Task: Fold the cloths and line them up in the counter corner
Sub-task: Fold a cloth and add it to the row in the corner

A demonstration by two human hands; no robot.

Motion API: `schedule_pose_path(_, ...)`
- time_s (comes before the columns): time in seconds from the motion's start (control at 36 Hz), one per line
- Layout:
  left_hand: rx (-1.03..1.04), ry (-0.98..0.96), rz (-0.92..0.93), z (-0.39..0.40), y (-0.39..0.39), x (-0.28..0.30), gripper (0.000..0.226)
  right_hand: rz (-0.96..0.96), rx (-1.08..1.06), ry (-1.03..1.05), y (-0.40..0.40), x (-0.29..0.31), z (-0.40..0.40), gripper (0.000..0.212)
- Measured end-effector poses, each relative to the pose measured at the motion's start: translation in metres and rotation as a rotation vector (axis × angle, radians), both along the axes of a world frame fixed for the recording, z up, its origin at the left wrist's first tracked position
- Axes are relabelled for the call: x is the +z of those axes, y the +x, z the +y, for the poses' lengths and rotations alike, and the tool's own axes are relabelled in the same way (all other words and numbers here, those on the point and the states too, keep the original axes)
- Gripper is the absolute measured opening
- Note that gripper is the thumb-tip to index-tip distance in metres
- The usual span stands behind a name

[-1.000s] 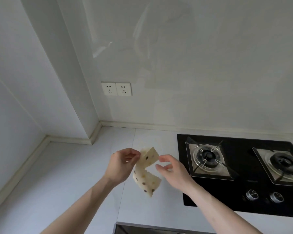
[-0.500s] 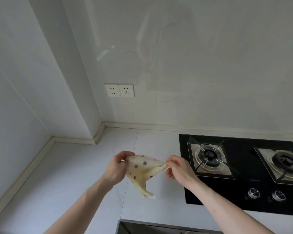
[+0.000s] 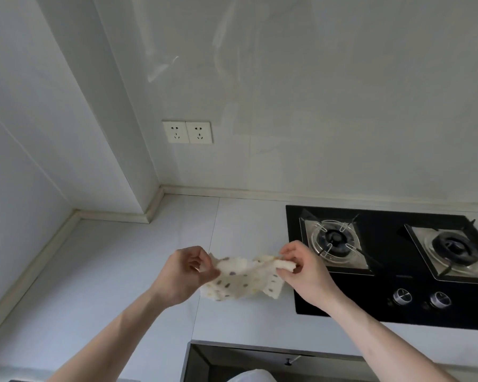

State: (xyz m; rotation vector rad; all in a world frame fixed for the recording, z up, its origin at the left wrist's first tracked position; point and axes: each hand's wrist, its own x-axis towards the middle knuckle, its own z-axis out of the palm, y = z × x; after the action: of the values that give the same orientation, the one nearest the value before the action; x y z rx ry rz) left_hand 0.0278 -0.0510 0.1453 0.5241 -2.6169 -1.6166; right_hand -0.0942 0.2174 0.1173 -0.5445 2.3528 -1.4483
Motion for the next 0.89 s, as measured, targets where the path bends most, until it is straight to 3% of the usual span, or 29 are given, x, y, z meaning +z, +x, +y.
schedule_pose_path(0.08,-0.053,0.03,-0.037,-0.006,0.006,-0.004,0.033,-0.034,0.062,0.073,-0.004,0.005,0.012,0.044)
schedule_pose_path(0.17,-0.136,0.067,-0.127,-0.012,0.013,-0.011,0.047,-0.116,0.222,0.238,-0.008,0.011,0.023,0.036)
schedule_pose_path(0.33,-0.144,0.049,-0.245,-0.016,0.006,-0.01,0.008,-0.182,0.215,0.273,-0.022,0.006,0.024,0.008)
schedule_pose_path(0.5,-0.048,-0.185,-0.203,-0.016,-0.026,-0.036,0.007,-0.04,0.108,0.408,-0.043,-0.019,0.003,0.006)
schedule_pose_path(0.69,0.045,-0.408,-0.233,-0.013,-0.051,-0.077,0.012,-0.012,-0.01,0.482,-0.05,-0.053,-0.022,0.022)
schedule_pose_path(0.89,-0.022,-0.619,-0.312,0.006,-0.026,-0.124,0.021,-0.012,-0.041,0.569,-0.023,-0.095,-0.013,0.031)
